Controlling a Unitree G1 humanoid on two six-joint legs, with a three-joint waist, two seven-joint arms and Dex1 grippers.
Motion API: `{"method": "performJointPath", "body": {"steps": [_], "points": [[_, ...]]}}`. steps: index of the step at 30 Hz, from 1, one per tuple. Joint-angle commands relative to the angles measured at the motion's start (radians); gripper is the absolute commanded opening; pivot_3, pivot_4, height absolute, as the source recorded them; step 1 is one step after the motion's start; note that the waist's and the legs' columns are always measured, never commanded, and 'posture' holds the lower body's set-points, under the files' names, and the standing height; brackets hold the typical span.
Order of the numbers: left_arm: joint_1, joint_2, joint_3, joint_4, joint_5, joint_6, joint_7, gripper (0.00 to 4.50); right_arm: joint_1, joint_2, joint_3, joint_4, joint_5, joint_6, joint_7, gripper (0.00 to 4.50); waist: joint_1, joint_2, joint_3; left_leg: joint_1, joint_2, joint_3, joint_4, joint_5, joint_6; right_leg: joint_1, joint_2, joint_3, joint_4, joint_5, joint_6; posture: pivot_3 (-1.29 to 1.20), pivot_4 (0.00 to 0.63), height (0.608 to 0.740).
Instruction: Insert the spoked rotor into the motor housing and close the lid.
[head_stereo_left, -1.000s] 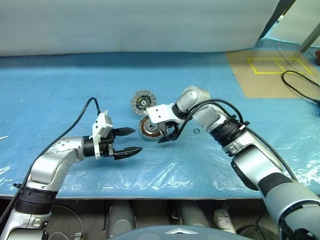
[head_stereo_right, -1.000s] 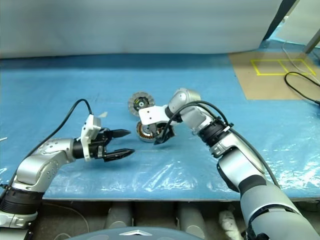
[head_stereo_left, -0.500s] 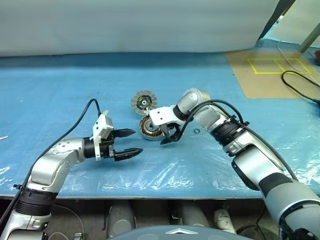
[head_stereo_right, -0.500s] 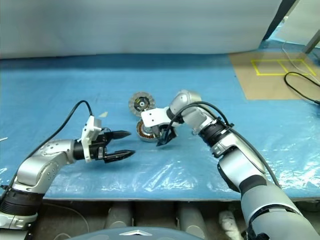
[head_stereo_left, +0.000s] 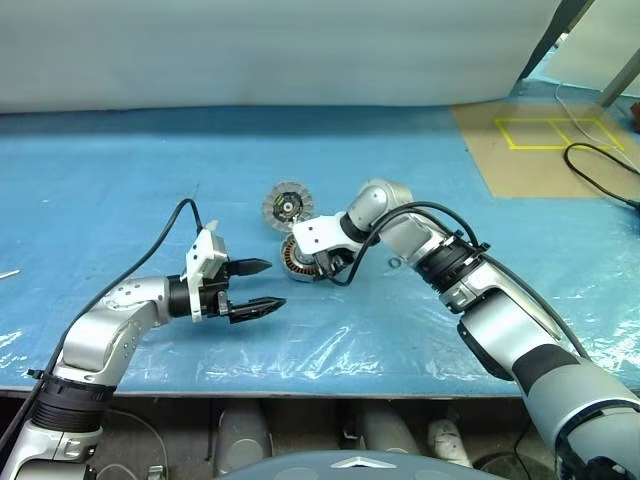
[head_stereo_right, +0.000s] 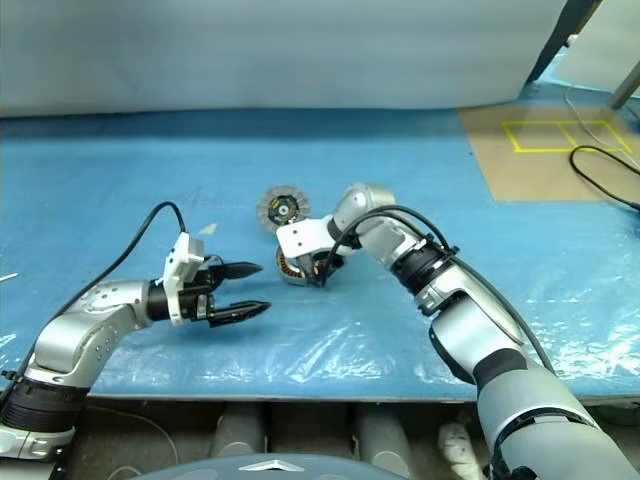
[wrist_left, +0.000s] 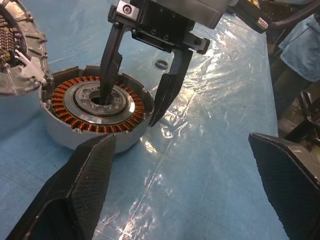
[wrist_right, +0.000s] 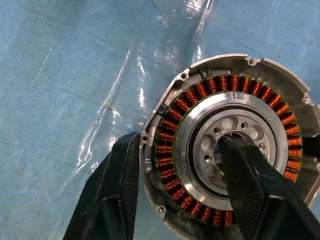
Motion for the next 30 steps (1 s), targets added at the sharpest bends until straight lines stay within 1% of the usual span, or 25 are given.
{"method": "performJointPath", "body": {"steps": [1, 3, 7, 11, 15, 18, 22, 27, 30], "points": [[-0.009, -0.004, 0.002, -0.028, -0.01, -0.007, 0.001, 4.5, 0.0, 0.004, 0.004, -0.005, -0.014, 0.031, -0.001, 2.05, 0.0, 0.0, 0.0, 0.0, 0.0, 0.0, 0.0, 0.0, 0.0, 0.0, 0.0, 0.0, 0.0, 0.0, 0.0, 0.0, 0.15, 0.74], [-0.01, -0.004, 0.001, -0.026, -0.01, -0.008, 0.0, 4.5, 0.001, 0.003, 0.003, -0.013, -0.02, 0.046, -0.009, 2.05, 0.0, 0.0, 0.0, 0.001, 0.0, 0.0, 0.0, 0.0, 0.0, 0.0, 0.0, 0.0, 0.0, 0.0, 0.0, 0.0, 0.15, 0.74], [-0.011, -0.004, 0.004, -0.026, -0.013, -0.004, 0.0, 4.5, 0.017, -0.012, 0.0, -0.085, -0.022, 0.133, -0.002, 2.05, 0.001, 0.0, 0.0, 0.001, 0.0, 0.0, 0.0, 0.0, 0.0, 0.0, 0.0, 0.0, 0.0, 0.0, 0.0, 0.0, 0.15, 0.74], [0.0, -0.001, 0.0, -0.028, -0.013, -0.005, -0.008, 4.5, 0.059, -0.085, 0.0, -0.283, 0.003, 0.274, 0.09, 2.05, 0.011, 0.0, 0.0, -0.001, 0.0, 0.0, 0.0, 0.0, 0.0, 0.0, 0.0, 0.0, -0.002, 0.0, 0.0, 0.0, 0.15, 0.74], [-0.009, -0.013, -0.019, -0.011, -0.011, -0.007, -0.019, 4.5, 0.071, -0.153, 0.014, -0.42, 0.003, 0.385, 0.152, 2.05, 0.011, 0.0, 0.0, -0.002, 0.0, 0.0, -0.001, 0.0, 0.0, 0.0, 0.0, 0.0, -0.002, 0.0, 0.0, 0.0, 0.15, 0.74], [-0.019, -0.022, -0.033, -0.001, -0.006, -0.009, -0.023, 4.5, 0.073, -0.174, 0.04, -0.471, 0.01, 0.447, 0.175, 2.05, 0.01, 0.0, 0.0, -0.001, 0.0, 0.0, -0.002, 0.0, 0.0, 0.0, 0.0, 0.0, -0.002, 0.0, 0.0, 0.0, 0.15, 0.74], [-0.024, -0.027, -0.045, -0.001, -0.007, -0.007, -0.028, 4.5, 0.07, -0.134, 0.076, -0.494, 0.027, 0.553, 0.157, 2.05, -0.002, 0.001, 0.0, 0.0, 0.0, 0.0, -0.002, 0.0, 0.0, 0.0, 0.0, 0.0, -0.001, 0.0, 0.0, 0.0, 0.15, 0.74], [-0.026, -0.021, -0.041, -0.005, -0.011, 0.001, -0.034, 4.5, 0.066, -0.041, 0.116, -0.375, -0.001, 0.636, 0.052, 2.05, -0.005, 0.001, 0.0, 0.004, 0.0, 0.0, -0.003, 0.001, -0.001, 0.002, 0.001, 0.001, -0.001, 0.0, 0.0, 0.0, 0.15, 0.74], [-0.02, -0.014, -0.035, -0.009, -0.011, 0.004, -0.035, 4.5, 0.063, -0.006, 0.132, -0.345, -0.006, 0.668, 0.015, 2.05, -0.005, 0.001, 0.0, 0.011, 0.0, 0.001, -0.005, 0.001, -0.001, 0.008, 0.001, 0.001, -0.002, 0.0, 0.0, 0.0, 0.15, 0.74]]}}
